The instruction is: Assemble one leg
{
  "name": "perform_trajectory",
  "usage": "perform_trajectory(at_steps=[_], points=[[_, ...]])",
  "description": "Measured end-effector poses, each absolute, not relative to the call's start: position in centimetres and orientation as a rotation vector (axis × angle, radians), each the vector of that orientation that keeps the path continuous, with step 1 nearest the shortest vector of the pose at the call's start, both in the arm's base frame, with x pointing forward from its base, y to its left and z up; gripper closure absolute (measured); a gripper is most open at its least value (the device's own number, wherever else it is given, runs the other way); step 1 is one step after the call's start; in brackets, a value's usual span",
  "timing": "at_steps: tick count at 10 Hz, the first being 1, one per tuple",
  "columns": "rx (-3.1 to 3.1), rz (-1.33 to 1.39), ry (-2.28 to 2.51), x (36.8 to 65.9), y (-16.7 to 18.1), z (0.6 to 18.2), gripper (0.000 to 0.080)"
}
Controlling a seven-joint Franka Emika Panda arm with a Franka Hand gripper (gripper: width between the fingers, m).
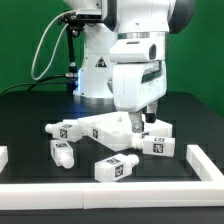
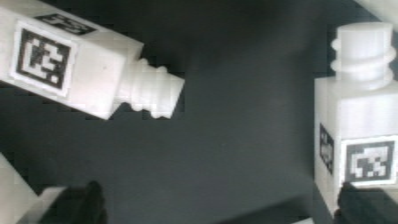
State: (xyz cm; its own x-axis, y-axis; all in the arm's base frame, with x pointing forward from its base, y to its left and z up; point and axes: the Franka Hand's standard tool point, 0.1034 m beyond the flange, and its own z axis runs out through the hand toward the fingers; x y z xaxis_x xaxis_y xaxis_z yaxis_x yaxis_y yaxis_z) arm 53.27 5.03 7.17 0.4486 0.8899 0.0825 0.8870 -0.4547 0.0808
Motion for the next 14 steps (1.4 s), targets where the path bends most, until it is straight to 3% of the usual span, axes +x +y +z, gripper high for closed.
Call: perform_trajectory(at_steps=[7,10,14], points=[[2.647,0.17,1.656,53.4,4.5,7.2,0.015],[2.681,0.064,1.633,57.5,2.3,8.1,0.015],[2.712,0.079,1.577,57.7,2.1,8.1,0.015]])
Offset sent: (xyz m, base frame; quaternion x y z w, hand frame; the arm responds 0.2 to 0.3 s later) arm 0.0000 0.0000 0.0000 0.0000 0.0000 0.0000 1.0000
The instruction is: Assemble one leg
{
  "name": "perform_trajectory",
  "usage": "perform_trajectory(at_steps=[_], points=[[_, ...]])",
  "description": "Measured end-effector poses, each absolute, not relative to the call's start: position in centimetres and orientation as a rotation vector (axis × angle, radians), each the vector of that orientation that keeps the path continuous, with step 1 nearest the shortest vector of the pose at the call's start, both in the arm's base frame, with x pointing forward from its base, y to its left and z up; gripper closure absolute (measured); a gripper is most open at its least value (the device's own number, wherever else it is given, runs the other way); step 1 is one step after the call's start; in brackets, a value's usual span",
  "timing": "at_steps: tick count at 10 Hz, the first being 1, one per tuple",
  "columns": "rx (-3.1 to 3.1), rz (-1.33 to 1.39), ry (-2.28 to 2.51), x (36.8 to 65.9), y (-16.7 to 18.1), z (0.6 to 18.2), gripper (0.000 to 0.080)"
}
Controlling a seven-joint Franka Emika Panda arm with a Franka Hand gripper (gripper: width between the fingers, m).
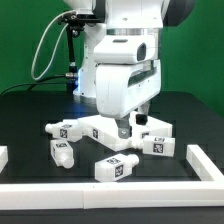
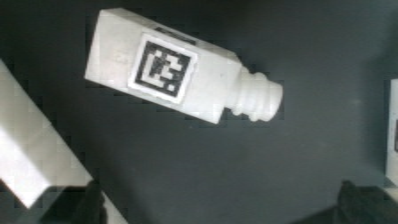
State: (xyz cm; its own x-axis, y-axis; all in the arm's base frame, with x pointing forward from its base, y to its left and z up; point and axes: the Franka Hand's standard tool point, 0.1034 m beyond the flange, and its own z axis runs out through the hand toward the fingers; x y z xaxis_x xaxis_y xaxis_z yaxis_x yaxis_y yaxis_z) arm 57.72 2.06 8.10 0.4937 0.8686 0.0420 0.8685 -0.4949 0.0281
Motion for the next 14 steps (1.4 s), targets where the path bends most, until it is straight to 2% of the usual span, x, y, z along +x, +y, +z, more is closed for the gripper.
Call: perform_trajectory(at_steps=[1,2,4,6,8,9,12,14], points=[[2.739,0.115,1.498,58.1,1.0,8.0,0.015],[2.888,0.126,1.201,58.2,1.1,8.2,0.015],[3.091,0.131,0.595,58.2,3.4,8.5,0.015],[3.152,0.131,0.386,58.1,2.5,8.3,0.015],[3.188,0.127,0.213,58.1,3.2,8.2,0.015],[3.212,0.123,0.035,58.0,3.0,8.0,0.015],[3.196,0.068,-0.574,57.6,1.1,5.0,0.015],[3.177,0.061,-0.734,57.7,1.6,5.1,0.015]])
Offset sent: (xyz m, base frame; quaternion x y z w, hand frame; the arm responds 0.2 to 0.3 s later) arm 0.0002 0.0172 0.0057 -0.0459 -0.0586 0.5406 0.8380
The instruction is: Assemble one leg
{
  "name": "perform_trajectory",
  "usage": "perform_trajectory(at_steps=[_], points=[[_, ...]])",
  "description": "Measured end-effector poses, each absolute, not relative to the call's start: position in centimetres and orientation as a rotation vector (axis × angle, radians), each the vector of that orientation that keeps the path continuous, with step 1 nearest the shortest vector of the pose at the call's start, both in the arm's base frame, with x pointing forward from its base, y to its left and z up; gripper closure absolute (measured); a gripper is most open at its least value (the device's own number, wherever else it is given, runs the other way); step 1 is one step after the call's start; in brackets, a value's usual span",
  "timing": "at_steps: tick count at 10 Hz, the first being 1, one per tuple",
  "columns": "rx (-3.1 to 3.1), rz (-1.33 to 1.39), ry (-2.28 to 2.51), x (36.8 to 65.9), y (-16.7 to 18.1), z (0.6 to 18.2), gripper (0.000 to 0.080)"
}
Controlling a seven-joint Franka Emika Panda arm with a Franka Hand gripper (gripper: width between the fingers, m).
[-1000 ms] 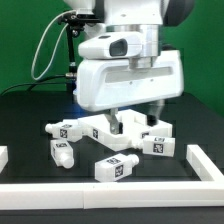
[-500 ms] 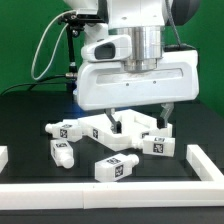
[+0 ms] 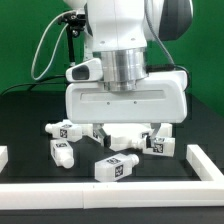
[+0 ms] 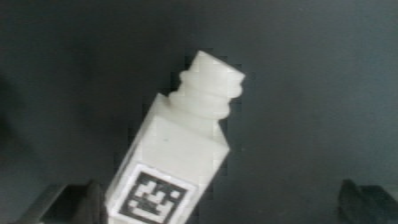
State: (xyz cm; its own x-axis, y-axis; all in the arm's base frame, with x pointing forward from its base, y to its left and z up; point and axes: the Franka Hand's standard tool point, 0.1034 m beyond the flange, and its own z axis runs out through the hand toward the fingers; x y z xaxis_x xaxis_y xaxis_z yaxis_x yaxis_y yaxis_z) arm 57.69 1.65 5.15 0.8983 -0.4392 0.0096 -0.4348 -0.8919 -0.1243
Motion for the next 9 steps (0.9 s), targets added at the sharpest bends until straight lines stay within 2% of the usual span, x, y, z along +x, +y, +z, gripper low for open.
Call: perform_trajectory(at_steps=[1,4,6,7,8,9], points=[[-2.911,-0.029,0.766,57.6,1.5,4.8,0.015],[-2.815,0.043,1.033,58.1,0.0,1.7,0.015],[-2.821,0.028,1.018,58.2,0.2,1.5,0.0162],[-2.822,0.03,1.018,58.2,0.2,1.4,0.0334],[-2.822,0.031,1.017,58.1,0.2,1.4,0.0334],[-2.822,0.03,1.016,58.1,0.2,1.4,0.0515]])
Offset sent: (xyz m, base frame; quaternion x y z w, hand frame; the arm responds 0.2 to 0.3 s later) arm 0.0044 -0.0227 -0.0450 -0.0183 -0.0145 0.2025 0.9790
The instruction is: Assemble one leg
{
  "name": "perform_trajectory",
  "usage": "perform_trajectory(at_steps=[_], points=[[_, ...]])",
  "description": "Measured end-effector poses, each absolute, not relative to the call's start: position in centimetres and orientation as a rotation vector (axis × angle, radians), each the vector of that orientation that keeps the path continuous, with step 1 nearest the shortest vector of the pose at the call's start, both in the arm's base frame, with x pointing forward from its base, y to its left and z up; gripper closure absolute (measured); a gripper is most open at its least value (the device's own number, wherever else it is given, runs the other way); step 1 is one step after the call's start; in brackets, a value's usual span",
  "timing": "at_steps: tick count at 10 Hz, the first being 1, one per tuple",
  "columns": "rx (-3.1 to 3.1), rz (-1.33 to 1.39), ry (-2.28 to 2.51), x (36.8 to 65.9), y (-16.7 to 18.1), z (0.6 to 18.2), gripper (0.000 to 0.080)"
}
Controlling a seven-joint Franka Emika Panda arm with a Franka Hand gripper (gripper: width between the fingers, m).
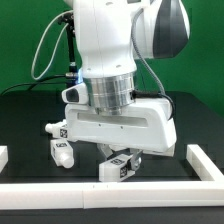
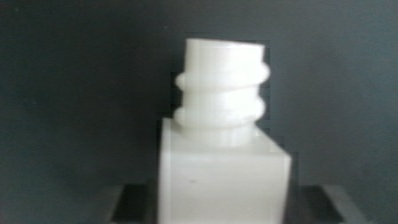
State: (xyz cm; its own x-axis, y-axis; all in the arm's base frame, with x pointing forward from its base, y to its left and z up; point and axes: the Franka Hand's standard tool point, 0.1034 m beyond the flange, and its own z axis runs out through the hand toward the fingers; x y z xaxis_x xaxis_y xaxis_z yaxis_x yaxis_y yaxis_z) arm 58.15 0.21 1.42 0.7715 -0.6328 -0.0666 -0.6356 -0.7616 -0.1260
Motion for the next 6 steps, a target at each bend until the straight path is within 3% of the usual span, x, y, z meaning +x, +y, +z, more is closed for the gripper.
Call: perform_trajectory(at_steps=[2,5,6], points=[[-2.854,0.018,0.925,58.1,0.0,2.2,0.0515],[-2.929,-0.003,0.673,56.7,-5.5,8.3,0.0515],[-2.942,-0.036,0.613,56.6,-7.8,9.1,0.0515]])
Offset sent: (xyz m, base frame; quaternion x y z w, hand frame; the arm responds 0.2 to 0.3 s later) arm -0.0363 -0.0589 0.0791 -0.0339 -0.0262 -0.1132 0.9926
